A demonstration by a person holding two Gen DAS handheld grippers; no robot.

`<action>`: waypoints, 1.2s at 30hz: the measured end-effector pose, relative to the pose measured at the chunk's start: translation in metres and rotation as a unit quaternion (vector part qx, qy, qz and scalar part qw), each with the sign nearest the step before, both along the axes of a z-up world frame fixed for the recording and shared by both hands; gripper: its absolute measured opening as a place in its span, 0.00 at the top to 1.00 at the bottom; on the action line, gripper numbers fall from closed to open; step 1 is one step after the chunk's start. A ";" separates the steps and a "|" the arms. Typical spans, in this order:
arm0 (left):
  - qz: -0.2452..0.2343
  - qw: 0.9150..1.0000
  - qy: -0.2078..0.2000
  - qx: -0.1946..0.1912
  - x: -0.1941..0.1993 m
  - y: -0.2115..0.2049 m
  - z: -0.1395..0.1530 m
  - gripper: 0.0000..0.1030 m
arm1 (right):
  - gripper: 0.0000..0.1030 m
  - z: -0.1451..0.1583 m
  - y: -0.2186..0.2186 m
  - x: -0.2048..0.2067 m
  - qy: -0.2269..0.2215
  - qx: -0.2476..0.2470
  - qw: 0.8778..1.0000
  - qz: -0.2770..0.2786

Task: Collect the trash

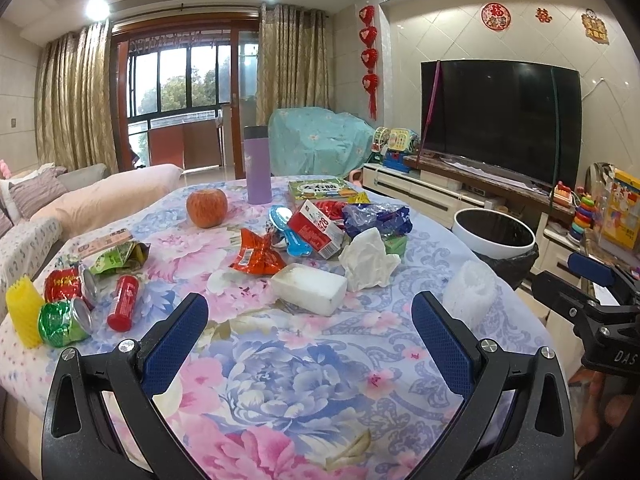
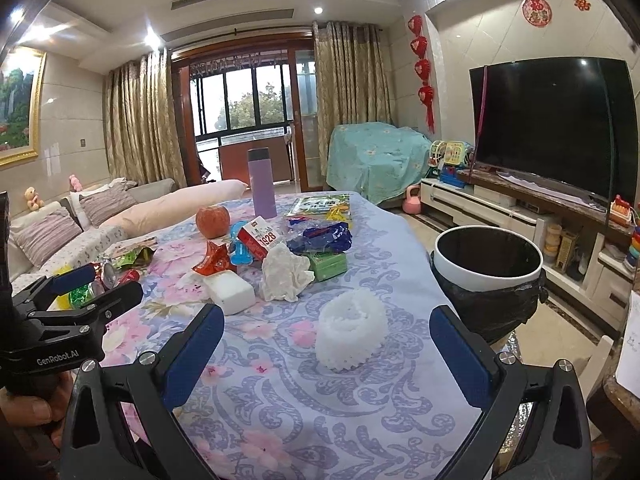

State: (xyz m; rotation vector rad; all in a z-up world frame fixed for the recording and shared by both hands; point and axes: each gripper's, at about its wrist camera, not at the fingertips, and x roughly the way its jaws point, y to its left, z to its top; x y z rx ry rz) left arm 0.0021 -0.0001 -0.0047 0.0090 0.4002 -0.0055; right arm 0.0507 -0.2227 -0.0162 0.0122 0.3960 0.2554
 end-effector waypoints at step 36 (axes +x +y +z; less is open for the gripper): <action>0.005 0.999 0.041 -0.008 0.017 0.007 -0.017 0.00 | 0.00 -0.016 -0.012 0.017 0.047 0.024 0.999 0.006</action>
